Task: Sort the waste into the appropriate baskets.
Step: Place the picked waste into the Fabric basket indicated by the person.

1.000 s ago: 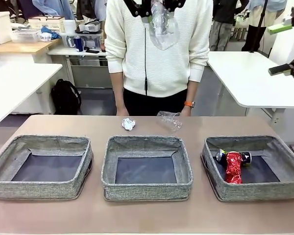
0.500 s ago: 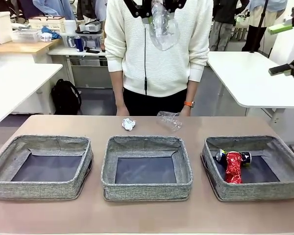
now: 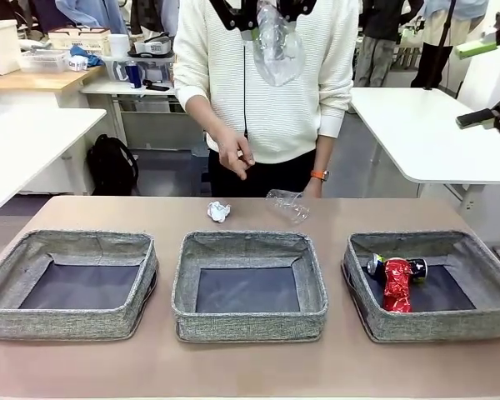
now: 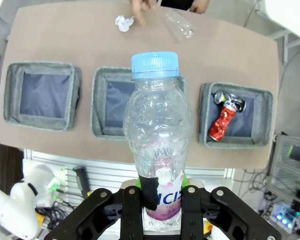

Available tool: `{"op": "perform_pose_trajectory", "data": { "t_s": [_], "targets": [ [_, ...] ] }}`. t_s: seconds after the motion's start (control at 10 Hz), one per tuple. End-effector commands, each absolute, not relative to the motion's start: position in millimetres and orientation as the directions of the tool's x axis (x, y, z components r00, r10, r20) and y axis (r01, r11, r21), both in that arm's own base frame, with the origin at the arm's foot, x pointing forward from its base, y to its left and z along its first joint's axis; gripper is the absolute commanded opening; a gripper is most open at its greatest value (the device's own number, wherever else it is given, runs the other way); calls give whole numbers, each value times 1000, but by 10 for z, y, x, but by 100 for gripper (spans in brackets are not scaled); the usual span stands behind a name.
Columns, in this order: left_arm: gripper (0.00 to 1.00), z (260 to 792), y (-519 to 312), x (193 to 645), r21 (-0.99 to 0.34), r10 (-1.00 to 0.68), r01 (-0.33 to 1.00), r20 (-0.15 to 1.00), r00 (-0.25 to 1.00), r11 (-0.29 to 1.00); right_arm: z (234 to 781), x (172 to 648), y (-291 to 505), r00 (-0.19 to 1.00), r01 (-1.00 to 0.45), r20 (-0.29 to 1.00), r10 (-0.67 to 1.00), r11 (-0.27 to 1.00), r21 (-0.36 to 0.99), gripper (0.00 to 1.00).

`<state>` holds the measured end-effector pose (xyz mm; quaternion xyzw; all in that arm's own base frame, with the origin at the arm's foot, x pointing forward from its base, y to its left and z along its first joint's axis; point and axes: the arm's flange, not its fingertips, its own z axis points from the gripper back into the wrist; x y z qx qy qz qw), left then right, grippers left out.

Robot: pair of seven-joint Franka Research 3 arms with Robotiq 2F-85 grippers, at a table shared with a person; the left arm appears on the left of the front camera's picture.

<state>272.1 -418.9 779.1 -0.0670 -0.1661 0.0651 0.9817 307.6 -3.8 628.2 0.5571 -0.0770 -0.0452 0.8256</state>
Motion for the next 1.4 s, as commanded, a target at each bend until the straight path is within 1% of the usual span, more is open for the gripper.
{"op": "perform_pose_trajectory", "data": {
  "t_s": [0.0, 0.8, 0.9, 1.0, 1.1, 1.2, 1.3],
  "targets": [
    [22, 7764, -4144, 2679, -147, 173, -130, 331, 928, 981, 6314, 3095, -63, 985, -28, 88, -150, 362, 932, 100],
    [22, 7764, -4144, 2679, -147, 173, -130, 331, 928, 981, 6314, 3095, -63, 985, -28, 88, -150, 362, 932, 100],
    [22, 7790, -4195, 2711, -152, 149, -105, 319, 936, 983, 6314, 3095, -63, 985, -28, 88, -150, 362, 932, 100],
    [22, 7631, -4203, 2714, -139, 129, -84, 359, 924, 987, 6314, 3095, -63, 985, -28, 88, -150, 362, 932, 100],
    [22, 7372, -4192, 2741, -105, 94, -59, 371, 924, 993, 6314, 3095, -63, 985, -28, 88, -150, 362, 932, 100],
    [22, 7036, -4142, 2768, -56, 101, -86, 373, 922, 995, 6314, 3095, -63, 985, -28, 88, -150, 362, 932, 100],
    [22, 6640, -4057, 2775, -60, 49, -28, 375, 926, 998, 6314, 3095, -63, 985, -28, 88, -150, 362, 932, 100]
  ]
}}
